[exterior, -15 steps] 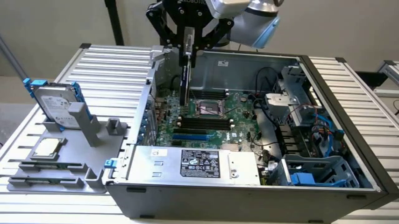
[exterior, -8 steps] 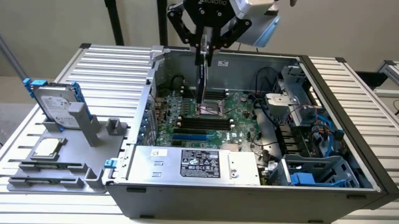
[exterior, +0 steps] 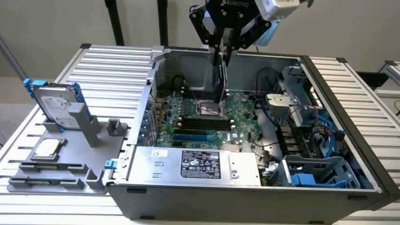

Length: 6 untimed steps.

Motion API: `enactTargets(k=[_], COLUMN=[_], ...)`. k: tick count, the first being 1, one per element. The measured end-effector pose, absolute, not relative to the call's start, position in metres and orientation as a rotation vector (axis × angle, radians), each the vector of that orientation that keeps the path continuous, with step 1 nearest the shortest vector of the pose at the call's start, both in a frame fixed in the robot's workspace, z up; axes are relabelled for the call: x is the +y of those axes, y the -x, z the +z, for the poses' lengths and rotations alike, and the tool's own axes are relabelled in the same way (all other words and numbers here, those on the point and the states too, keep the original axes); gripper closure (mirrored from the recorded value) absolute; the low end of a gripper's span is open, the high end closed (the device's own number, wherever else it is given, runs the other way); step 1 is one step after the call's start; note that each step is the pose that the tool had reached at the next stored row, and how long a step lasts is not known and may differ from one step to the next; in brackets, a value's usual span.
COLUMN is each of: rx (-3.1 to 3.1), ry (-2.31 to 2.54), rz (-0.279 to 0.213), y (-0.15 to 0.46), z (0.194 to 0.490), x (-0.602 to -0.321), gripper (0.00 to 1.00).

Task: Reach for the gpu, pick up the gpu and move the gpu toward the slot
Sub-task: 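Pick up the gpu and move the gpu toward the slot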

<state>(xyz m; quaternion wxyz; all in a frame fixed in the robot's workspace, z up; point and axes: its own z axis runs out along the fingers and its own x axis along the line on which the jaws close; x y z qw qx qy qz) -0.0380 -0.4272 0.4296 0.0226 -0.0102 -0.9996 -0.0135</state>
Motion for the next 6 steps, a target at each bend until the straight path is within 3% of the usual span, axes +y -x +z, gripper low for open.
enactTargets(k=[6], rx=[-3.096], ry=[0.032], rz=[-0.044], y=[0.038], z=[0.4295], x=[-0.4272], gripper=[0.74])
